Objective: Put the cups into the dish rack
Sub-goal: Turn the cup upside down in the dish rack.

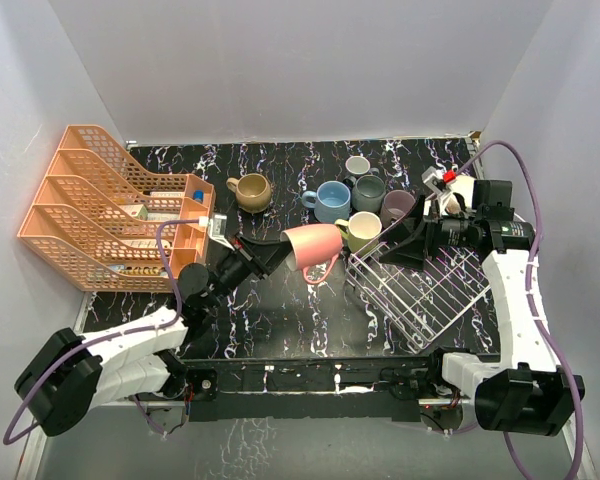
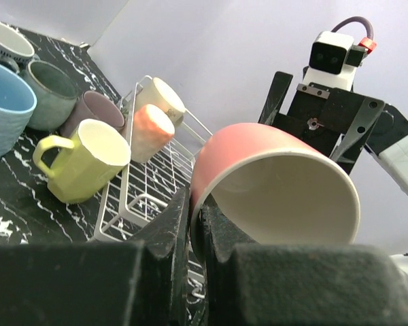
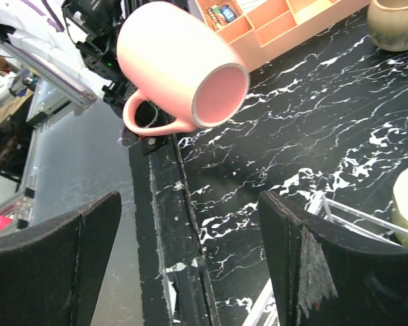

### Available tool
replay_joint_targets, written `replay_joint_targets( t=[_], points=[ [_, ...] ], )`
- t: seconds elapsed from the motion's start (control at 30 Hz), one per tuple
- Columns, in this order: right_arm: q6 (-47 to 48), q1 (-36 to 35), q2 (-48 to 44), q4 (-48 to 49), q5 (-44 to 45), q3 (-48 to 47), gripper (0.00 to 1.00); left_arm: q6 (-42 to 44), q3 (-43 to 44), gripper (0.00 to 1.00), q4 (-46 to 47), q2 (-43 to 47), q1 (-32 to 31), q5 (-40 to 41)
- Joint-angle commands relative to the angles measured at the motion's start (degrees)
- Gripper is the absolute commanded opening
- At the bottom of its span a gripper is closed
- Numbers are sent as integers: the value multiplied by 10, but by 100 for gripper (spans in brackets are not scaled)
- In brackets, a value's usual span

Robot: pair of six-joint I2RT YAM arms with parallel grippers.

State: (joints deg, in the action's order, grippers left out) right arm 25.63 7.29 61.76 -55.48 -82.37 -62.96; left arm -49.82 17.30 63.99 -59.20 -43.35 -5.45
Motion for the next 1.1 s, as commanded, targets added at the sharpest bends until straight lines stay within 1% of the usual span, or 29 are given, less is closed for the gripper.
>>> replay_joint_targets(
  t=[0.0,0.13,0.23,0.37,0.47,0.53,0.67,0.73,0.8,0.87,0.97,1.07],
  points=[
    [-117,-24,-11,73,-22,-1,85,22,69,0,92,-6,-2,21],
    [-169,-37,-10,102,-31,23,85,44,96,0,100,-32,-2,28],
    [-208,-42,-8,120,-56,48,85,52,115,0,116,-56,-2,31],
    [-285,-51,-18,200,-61,85,85,32,149,0,163,-107,-2,25],
    [-383,-64,-24,286,-42,105,85,14,182,0,196,-148,-3,19],
    [-466,-68,-32,364,-17,120,85,4,200,0,216,-169,-4,22],
    [-693,-93,-58,586,37,168,85,-4,222,0,250,-196,-7,42],
    [-773,-107,-69,672,61,187,84,-6,225,0,262,-208,-9,56],
    [-809,-123,-73,707,85,190,84,-9,227,0,273,-216,-11,71],
    [-830,-137,-71,718,106,185,84,-10,232,0,283,-225,-16,76],
    [-883,-142,-58,762,120,179,83,-10,246,0,293,-240,-26,77],
    [-917,-143,-44,775,129,166,81,-7,257,0,304,-254,-35,77]
  ],
)
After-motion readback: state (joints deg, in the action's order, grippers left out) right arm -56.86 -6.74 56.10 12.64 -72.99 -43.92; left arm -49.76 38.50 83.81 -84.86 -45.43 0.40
